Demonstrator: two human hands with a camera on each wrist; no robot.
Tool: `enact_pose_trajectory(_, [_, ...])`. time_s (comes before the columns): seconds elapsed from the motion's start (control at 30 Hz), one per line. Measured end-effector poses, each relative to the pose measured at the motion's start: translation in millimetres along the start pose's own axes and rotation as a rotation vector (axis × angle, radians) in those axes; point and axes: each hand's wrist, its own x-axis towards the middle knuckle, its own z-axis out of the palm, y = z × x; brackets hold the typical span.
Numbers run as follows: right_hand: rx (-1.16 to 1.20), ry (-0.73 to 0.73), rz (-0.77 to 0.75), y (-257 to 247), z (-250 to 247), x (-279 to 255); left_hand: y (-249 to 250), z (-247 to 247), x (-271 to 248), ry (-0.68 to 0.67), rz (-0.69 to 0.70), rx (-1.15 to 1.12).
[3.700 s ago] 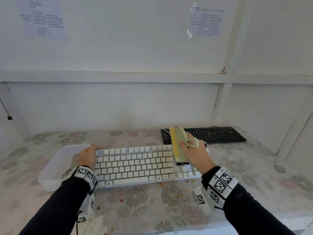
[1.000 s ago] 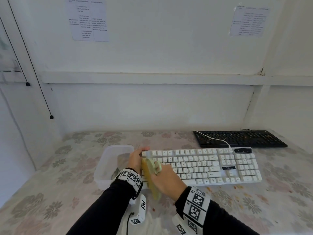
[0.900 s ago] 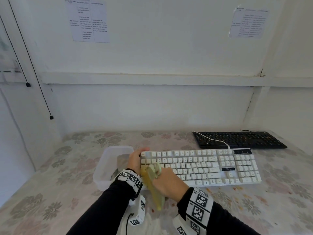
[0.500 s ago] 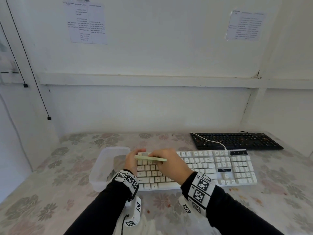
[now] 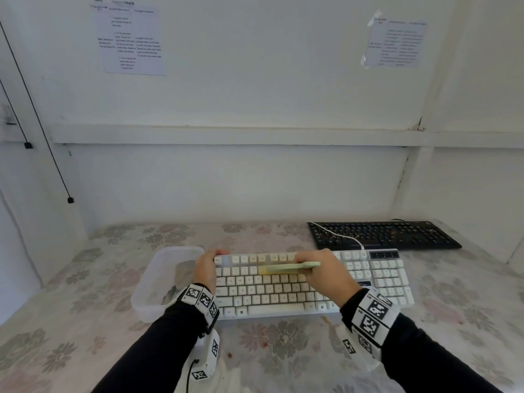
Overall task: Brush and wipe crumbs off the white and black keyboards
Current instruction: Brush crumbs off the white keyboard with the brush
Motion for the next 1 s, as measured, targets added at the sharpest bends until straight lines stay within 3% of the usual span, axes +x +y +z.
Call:
enact_pose_trajectory(0.33, [0.103, 0.115, 0.153, 82.9, -27.0, -22.3, 0.8, 8.4, -8.5, 0.046, 0.147, 0.148])
enact_pose_trajectory(0.73, [0.038, 0.222, 0.323, 162.2, -78.7, -51.5, 0.1, 10.1, -11.2, 0.090, 0.170, 0.146])
enact_pose_trajectory(0.9, [-0.093, 0.267, 0.422, 173.5, -100.1, -63.0, -0.5, 11.1, -13.0, 0.109, 0.149, 0.126])
enact_pose_trajectory(1.0, [-0.157, 0.266, 0.353, 159.8, -106.1, -60.4, 0.0, 11.5, -15.5, 0.121, 0.145, 0.128])
